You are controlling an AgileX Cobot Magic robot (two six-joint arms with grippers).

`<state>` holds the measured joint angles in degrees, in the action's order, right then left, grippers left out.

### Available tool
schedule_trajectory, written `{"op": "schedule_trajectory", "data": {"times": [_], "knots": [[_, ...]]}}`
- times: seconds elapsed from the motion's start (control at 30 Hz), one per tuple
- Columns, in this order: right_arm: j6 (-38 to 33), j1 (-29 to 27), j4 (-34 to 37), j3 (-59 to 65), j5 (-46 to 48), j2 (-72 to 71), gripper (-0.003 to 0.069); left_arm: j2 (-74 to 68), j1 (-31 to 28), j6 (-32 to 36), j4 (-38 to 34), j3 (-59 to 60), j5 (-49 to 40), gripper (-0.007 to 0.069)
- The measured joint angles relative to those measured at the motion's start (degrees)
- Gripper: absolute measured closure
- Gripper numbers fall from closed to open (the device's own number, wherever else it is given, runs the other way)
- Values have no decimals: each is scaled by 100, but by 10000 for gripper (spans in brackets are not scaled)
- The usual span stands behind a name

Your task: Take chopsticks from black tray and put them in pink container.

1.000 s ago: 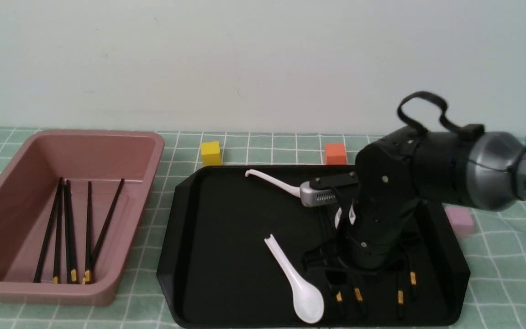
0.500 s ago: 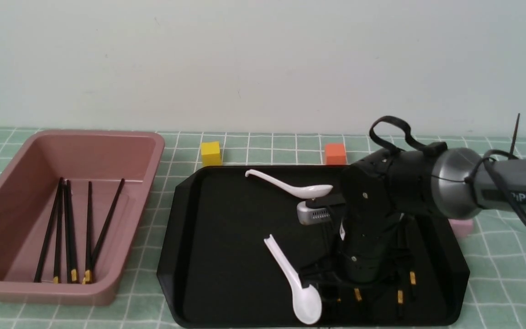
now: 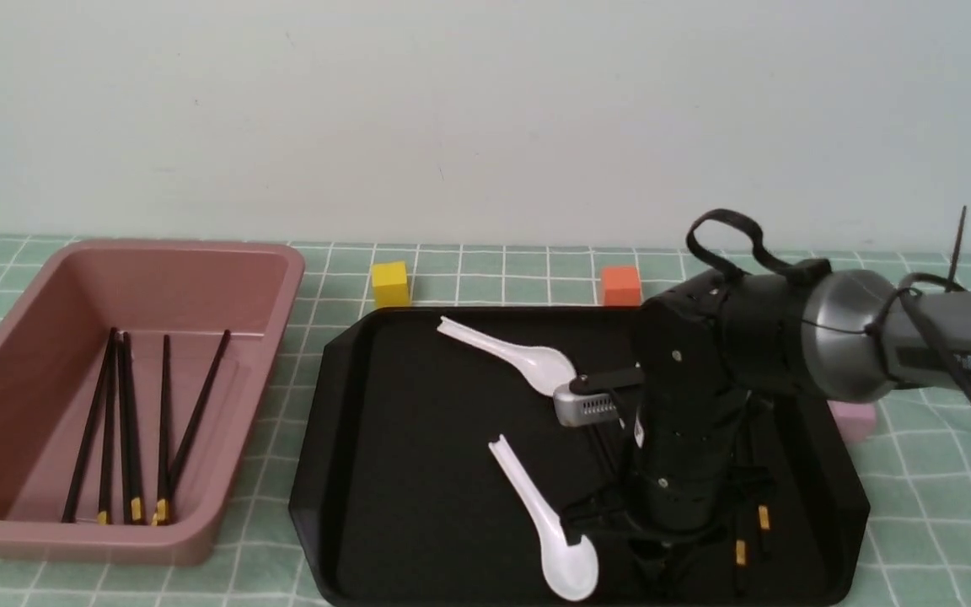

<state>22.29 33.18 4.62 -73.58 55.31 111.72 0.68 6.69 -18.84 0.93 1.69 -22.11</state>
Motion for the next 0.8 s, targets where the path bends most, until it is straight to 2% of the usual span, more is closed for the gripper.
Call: {"op": "schedule_trajectory", "data": {"times": [0.23, 0.47, 0.63, 0.67, 0.8], "knots": [[-337, 12, 439, 29, 931, -1045, 508, 0, 0, 0, 0, 0, 0, 404], [-703, 12, 1311, -526, 832, -1672, 508, 0, 0, 0, 0, 0, 0, 396], [-1639, 146, 2382, -1168, 204, -1553, 508, 0, 0, 0, 0, 0, 0, 391], [-2049, 308, 2926, -1426, -64, -1351, 508, 0, 0, 0, 0, 0, 0, 389], [-2998, 785, 4054, -2078, -708, -638, 508, 0, 0, 0, 0, 0, 0, 386]]}}
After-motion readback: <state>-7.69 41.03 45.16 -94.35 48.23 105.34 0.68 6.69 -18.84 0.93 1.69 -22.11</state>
